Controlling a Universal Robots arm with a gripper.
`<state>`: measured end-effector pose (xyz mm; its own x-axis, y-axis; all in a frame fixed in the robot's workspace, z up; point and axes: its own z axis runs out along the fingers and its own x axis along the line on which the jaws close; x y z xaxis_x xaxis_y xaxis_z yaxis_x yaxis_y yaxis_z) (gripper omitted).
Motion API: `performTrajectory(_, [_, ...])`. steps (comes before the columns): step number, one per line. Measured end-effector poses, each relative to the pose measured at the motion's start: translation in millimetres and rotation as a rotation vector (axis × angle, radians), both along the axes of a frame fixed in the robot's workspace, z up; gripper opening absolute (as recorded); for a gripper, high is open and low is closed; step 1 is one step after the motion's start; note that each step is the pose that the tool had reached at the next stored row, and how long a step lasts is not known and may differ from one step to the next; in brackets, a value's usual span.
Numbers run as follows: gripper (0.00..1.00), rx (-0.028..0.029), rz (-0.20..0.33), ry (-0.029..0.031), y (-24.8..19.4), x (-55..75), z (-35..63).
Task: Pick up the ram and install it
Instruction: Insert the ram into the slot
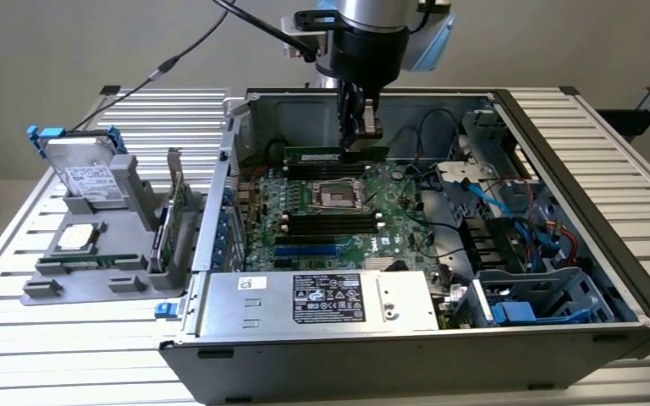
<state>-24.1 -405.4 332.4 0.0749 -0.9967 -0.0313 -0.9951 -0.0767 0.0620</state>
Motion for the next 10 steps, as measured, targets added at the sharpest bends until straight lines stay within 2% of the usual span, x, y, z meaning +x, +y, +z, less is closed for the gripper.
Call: performTrajectory(10, [0.14, 0.0002, -0.002, -0.0001, 6.1, 0.4, -19.6])
